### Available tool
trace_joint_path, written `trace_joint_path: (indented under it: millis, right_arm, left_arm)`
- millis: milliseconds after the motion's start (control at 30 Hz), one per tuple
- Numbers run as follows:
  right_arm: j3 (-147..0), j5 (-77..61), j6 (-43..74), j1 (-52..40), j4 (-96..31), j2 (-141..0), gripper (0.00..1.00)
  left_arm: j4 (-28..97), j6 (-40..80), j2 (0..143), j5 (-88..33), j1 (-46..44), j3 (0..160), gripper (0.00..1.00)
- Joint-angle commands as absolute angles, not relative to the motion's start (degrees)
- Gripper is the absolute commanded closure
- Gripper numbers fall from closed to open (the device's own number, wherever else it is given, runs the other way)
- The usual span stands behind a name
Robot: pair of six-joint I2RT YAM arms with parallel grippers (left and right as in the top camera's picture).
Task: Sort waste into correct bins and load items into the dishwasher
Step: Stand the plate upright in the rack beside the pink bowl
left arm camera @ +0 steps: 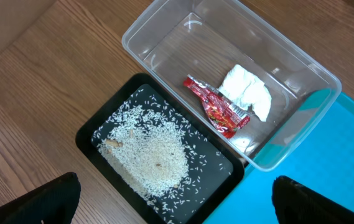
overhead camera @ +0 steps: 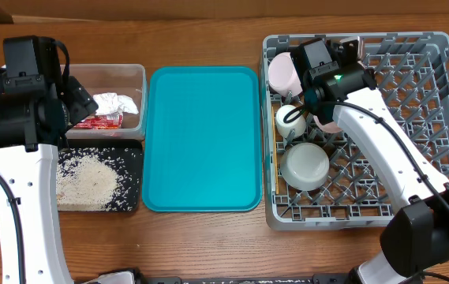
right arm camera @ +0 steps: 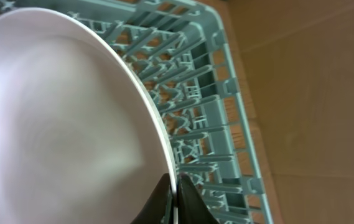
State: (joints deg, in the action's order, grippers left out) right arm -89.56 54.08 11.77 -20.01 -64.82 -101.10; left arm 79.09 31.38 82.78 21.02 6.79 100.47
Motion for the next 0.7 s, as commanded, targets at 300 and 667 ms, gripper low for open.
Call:
trace_joint_path:
  millis: [300,667]
  right_arm:
    - [-90.43,50.92,12.19,-20.18,-64.51,-100.77,0.31]
    - [-99.15,27.00,11.99,-20.23,-64.14,-94.94,0.11]
  left_arm:
    - [79.07,30.85,82.83,20.95,6.72,101.36,0.00]
    - [79.07,30.85,82.83,20.95,6.72,101.36,0.00]
